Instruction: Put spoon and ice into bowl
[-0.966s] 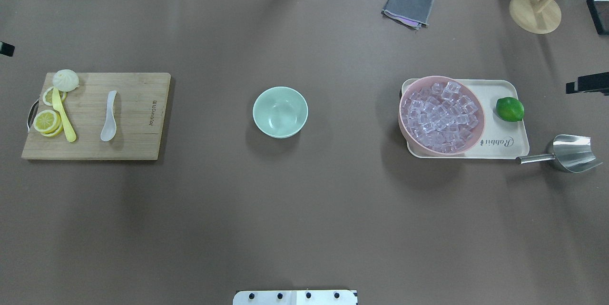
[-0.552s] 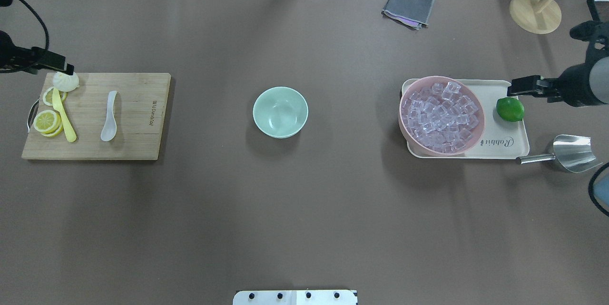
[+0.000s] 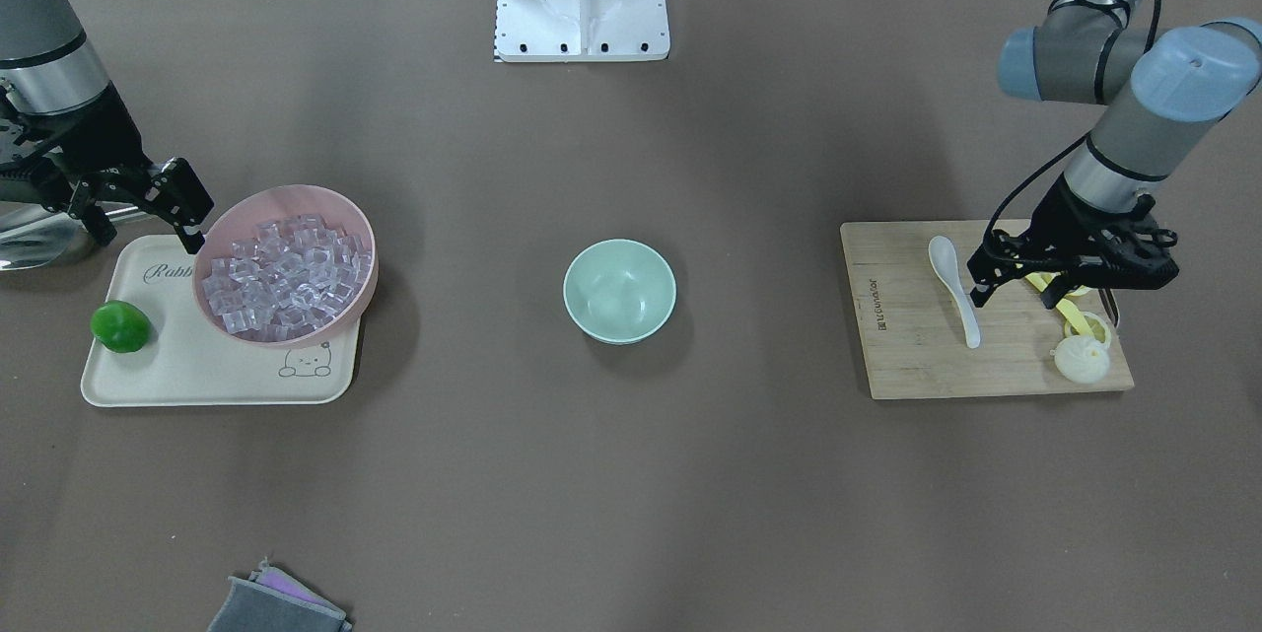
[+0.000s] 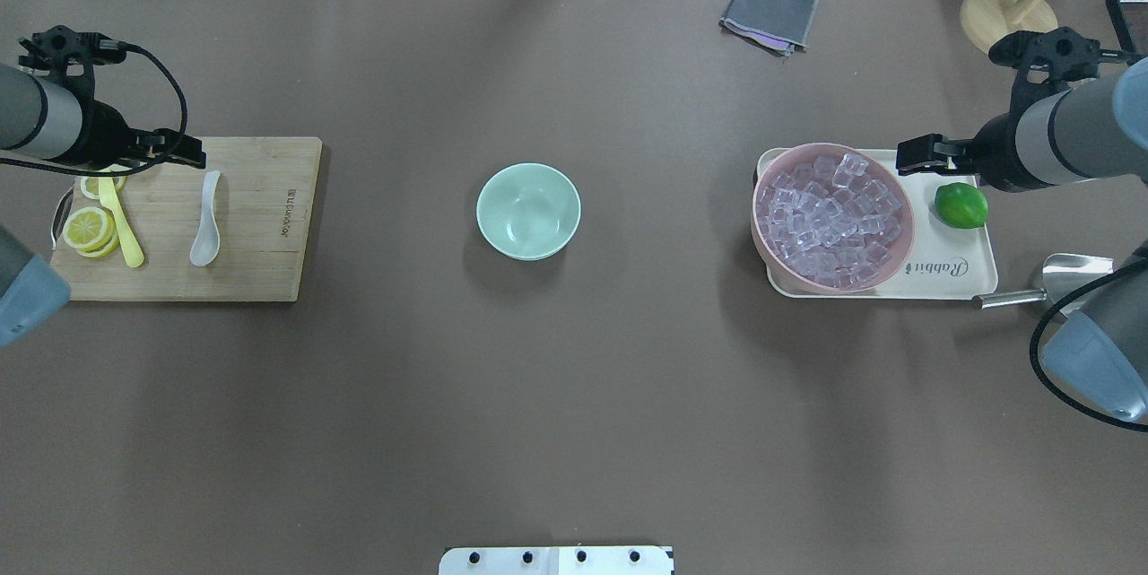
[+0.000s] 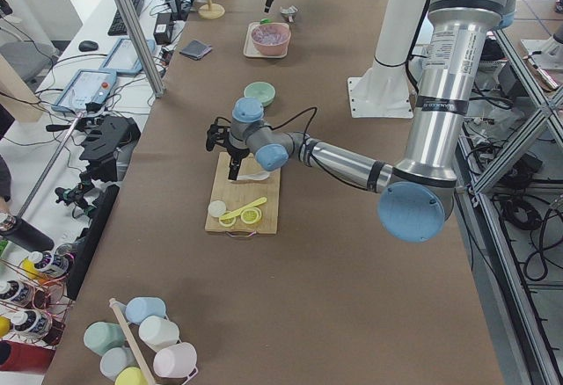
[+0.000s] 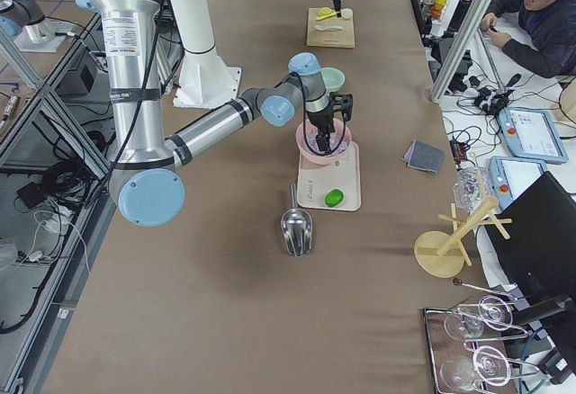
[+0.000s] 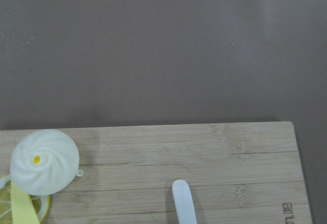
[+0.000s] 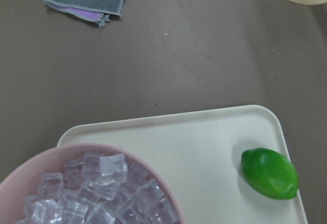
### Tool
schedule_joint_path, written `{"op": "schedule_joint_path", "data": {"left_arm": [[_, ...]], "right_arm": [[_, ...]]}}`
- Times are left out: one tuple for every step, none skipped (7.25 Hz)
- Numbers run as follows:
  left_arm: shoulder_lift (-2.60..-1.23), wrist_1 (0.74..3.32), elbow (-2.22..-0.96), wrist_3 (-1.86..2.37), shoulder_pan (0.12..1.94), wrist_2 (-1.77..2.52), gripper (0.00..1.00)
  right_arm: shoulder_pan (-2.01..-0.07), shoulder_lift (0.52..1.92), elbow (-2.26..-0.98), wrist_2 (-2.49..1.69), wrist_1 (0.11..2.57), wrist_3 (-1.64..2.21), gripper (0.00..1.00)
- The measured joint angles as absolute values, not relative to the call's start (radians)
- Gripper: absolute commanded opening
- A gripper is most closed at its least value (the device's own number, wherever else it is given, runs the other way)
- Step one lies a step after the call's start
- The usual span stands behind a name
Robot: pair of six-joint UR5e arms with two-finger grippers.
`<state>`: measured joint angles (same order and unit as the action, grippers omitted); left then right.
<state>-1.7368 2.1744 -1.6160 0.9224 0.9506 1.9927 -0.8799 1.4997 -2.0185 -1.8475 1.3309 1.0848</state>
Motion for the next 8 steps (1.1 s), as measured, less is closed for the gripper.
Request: {"op": "schedule_joint_path", "data": {"left_arm": [[-1.739, 2.195, -1.604, 0.953, 0.930, 1.968, 0.72], [-1.739, 2.217, -1.594, 0.973, 0.908, 1.942, 0.66], [-1.740, 2.238, -1.580, 0.983, 0.887, 1.927, 0.63], [-1.740, 2.258, -1.564, 0.986, 0.871, 1.914, 0.58], [-1.740, 2.279, -1.546, 0.987, 0.858, 1.899, 0.49], [-1.739, 2.297, -1.533, 0.987, 0.851, 1.889, 0.28], [-1.738, 2.306, -1.528, 0.987, 0.848, 1.886, 0.05], [-1.737, 2.310, -1.528, 0.988, 0.847, 1.885, 0.00]], "right_arm": [[-0.875, 1.498, -2.019, -1.843, 1.332, 1.088, 1.00], [-0.870, 1.498, -2.020, -1.838, 1.333, 1.090, 1.00], [-0.865, 1.499, -2.020, -1.829, 1.333, 1.090, 1.00], [-0.860, 1.500, -2.020, -1.821, 1.332, 1.091, 1.00], [-0.857, 1.500, -2.020, -1.818, 1.332, 1.091, 1.00], [-0.856, 1.500, -2.019, -1.816, 1.332, 1.091, 1.00], [-0.855, 1.500, -2.019, -1.815, 1.332, 1.091, 1.00], [-0.855, 1.500, -2.020, -1.815, 1.332, 1.091, 1.00]]}}
